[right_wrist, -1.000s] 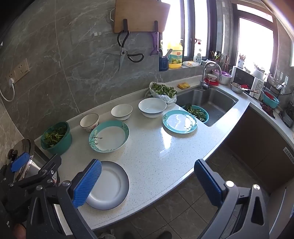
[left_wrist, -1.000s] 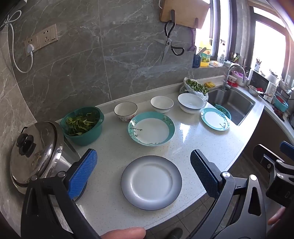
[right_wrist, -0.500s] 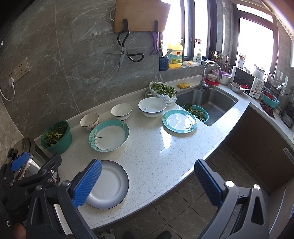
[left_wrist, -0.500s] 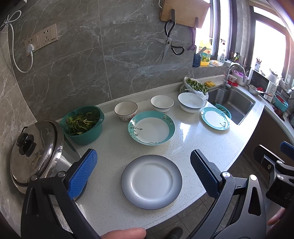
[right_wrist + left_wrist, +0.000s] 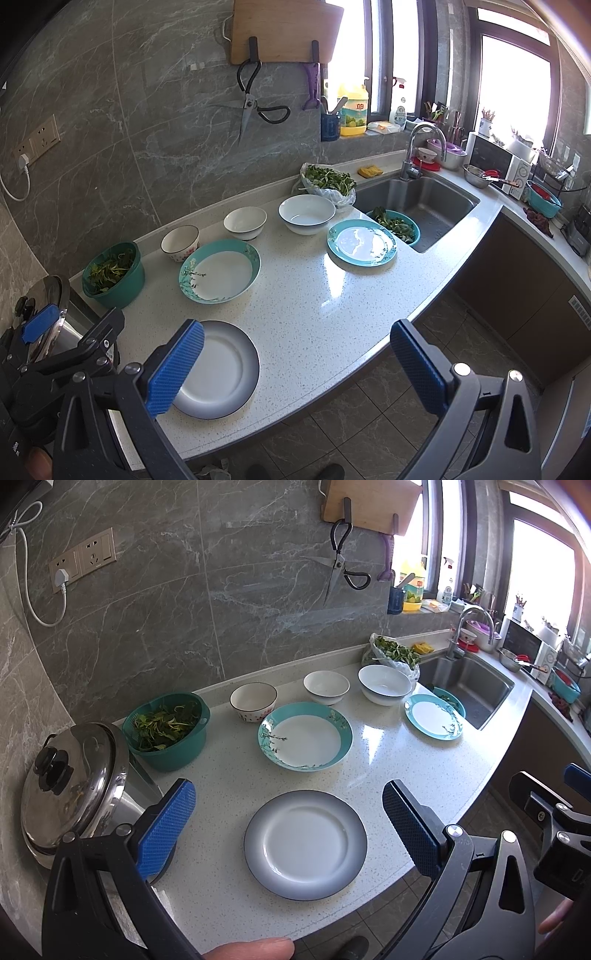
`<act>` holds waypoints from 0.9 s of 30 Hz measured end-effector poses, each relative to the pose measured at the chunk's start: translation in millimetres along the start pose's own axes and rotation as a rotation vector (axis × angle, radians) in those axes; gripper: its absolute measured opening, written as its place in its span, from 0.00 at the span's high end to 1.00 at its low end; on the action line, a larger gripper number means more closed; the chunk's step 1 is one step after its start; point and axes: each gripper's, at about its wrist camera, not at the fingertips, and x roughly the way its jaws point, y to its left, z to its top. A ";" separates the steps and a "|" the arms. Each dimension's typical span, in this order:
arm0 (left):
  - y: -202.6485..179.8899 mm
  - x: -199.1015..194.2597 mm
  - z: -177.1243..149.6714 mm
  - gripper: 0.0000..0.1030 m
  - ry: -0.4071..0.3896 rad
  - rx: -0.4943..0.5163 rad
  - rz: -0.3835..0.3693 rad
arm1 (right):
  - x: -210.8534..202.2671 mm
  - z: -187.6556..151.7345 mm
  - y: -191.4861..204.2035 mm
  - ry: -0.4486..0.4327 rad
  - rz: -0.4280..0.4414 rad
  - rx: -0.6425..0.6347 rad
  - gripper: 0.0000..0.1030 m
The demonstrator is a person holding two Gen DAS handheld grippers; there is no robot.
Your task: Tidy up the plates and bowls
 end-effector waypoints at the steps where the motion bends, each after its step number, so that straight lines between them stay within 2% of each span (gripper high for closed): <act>1: 0.1 0.0 0.0 0.00 0.000 0.001 0.000 | 0.1 -0.2 -0.1 0.000 0.001 0.000 0.00; 27: 1.5 1.2 -0.7 0.00 0.005 0.003 0.003 | 7.5 -5.1 -2.9 0.005 0.001 0.000 0.00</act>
